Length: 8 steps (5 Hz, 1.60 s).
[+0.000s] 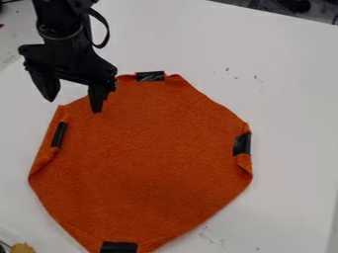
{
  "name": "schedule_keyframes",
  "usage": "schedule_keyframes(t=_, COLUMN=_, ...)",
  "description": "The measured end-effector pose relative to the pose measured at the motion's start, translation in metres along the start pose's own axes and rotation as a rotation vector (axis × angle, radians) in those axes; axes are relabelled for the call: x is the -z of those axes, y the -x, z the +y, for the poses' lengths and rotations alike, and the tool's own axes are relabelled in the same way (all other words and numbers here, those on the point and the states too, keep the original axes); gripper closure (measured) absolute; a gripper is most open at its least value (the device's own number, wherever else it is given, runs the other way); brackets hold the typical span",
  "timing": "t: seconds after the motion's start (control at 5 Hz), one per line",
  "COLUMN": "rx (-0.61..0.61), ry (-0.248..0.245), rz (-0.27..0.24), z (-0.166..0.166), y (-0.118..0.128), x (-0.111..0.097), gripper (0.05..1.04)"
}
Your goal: Fold the cloth from top to the center
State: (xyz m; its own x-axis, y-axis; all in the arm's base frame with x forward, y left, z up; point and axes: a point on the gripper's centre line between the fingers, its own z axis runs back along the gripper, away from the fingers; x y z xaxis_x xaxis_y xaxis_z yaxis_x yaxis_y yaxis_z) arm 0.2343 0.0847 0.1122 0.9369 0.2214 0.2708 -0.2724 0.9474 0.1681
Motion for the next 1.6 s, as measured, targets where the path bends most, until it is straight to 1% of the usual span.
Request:
schedule_keyframes(t=0.2, rx=0.007, ry=0.0, rz=0.024, z=-0.001, y=0.002, x=0.005, gripper=0.083)
schedule_keyframes(t=0.4, rx=0.032, ry=0.013, rz=0.033, z=-0.004, y=-0.021, x=0.015, gripper=0.083)
schedule_keyframes(t=0.6, rx=0.073, ry=0.042, rz=0.022, z=-0.011, y=-0.046, x=0.028, gripper=0.083)
schedule_keyframes(t=1.0, rx=0.183, ry=0.087, rz=0.019, z=-0.024, y=-0.113, x=0.064, gripper=0.083)
schedule_keyframes(t=1.2, rx=0.214, ry=0.106, rz=0.022, z=-0.031, y=-0.137, x=0.084, gripper=0.083)
schedule_keyframes(t=1.4, rx=0.244, ry=0.136, rz=0.041, z=-0.039, y=-0.149, x=0.106, gripper=0.083)
schedule_keyframes(t=1.6, rx=0.267, ry=0.159, rz=0.067, z=-0.044, y=-0.153, x=0.12, gripper=0.083)
